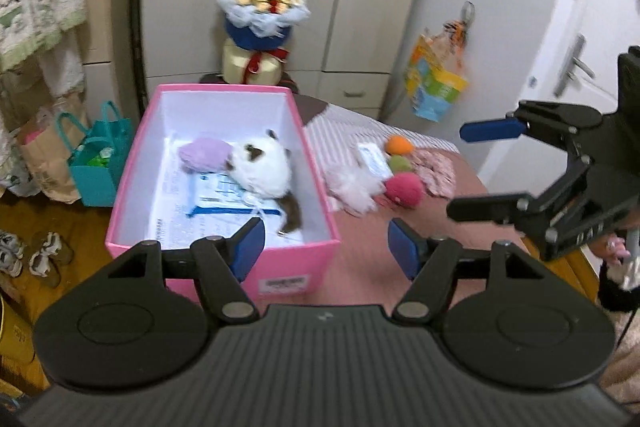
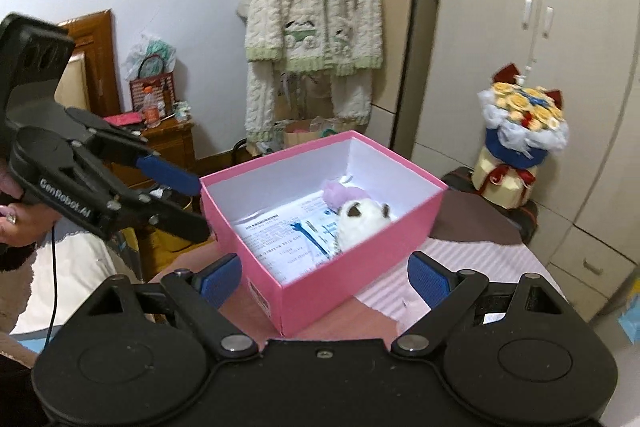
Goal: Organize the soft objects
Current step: 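Withdraw both grippers from the box and move them to the bed items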
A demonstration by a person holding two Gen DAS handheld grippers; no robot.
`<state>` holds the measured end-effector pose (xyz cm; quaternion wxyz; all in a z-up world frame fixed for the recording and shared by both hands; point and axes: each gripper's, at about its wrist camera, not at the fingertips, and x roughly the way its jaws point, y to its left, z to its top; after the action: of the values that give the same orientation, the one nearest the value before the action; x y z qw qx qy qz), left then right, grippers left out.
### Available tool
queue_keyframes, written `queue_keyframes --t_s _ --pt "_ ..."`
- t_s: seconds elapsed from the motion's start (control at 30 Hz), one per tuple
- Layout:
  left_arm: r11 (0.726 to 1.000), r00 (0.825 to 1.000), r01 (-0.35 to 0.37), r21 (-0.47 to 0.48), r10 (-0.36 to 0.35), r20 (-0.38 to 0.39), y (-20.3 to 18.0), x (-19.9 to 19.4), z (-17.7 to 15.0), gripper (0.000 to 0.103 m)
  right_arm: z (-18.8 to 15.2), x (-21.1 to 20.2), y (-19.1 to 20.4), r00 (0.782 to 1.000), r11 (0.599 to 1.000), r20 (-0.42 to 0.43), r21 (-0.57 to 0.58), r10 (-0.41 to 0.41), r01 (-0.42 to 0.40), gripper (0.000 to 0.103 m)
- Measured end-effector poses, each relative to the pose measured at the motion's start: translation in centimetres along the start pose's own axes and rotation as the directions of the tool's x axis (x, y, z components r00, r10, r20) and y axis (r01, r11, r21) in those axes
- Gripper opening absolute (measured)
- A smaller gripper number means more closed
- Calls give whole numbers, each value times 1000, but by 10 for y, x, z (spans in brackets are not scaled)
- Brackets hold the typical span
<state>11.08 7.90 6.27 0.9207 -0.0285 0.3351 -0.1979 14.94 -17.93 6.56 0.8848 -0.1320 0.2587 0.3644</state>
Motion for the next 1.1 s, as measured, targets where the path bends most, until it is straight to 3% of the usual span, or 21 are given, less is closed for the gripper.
queue_keyframes --t_s 0.27,0.6,0.73,0.93,1.1 --pt "997 999 37 64 -37 -1 -31 17 -17 67 -51 -28 -31 997 993 37 97 -66 62 93" --pt "987 995 99 124 -97 -20 -74 84 -10 67 -96 -31 -68 977 980 119 106 -179 167 93" --pt "987 997 80 136 -79 -12 -84 109 -2 66 -105 -24 -91 971 975 113 103 -209 197 93" --pt "991 999 40 124 -39 -7 -94 150 5 66 -120 -7 -141 967 957 100 199 -234 211 93" --pt "993 998 -57 105 54 31 -97 186 7 66 -135 18 -174 966 941 78 258 -247 220 91"
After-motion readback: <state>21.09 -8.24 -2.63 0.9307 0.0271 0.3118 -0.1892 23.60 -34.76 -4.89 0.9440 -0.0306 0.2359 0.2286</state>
